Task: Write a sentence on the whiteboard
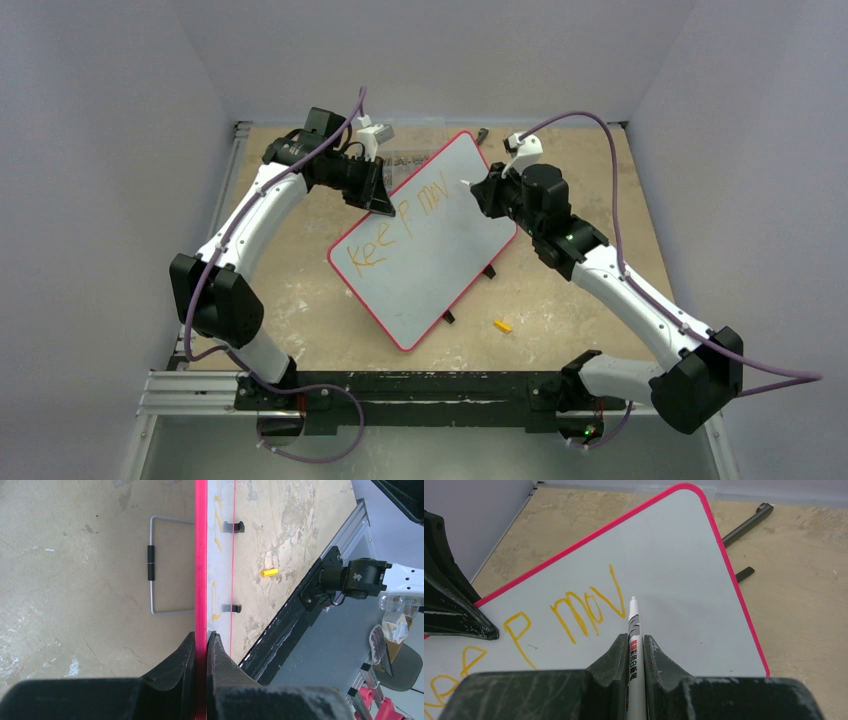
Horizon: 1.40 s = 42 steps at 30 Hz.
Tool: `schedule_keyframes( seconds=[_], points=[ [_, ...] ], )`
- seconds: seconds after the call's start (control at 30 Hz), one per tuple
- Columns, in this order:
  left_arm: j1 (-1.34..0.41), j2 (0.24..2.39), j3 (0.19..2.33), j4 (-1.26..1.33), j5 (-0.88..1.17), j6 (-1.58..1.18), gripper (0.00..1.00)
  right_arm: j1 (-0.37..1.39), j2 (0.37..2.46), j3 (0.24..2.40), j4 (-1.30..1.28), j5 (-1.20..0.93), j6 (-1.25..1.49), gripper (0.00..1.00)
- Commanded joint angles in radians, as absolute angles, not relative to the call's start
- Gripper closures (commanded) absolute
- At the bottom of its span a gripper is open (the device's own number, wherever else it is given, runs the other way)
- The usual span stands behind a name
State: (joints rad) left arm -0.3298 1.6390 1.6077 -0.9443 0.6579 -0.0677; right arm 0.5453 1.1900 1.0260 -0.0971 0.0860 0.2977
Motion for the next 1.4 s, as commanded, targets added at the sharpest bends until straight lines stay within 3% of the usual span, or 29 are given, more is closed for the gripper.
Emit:
schedule_keyframes(
  seconds=[0.0, 0.83, 1.37],
  points=[
    [-0.345, 1.613, 1.592, -0.946, 0.540, 0.009, 1.00, 0.529, 1.194, 1.041, -0.050, 0.058, 0.294, 1.00],
    [-0.348, 1.608, 1.593, -0.946, 0.541, 0.009, 1.00, 0.518, 1.334, 1.145, -0.005, -0.033, 0.310, 1.00],
    [-0.348, 1.604, 1.592, -0.944, 0.543, 0.008, 1.00, 0.512, 1.315, 0.993, 0.037, -0.003, 0.311, 1.00]
  ],
)
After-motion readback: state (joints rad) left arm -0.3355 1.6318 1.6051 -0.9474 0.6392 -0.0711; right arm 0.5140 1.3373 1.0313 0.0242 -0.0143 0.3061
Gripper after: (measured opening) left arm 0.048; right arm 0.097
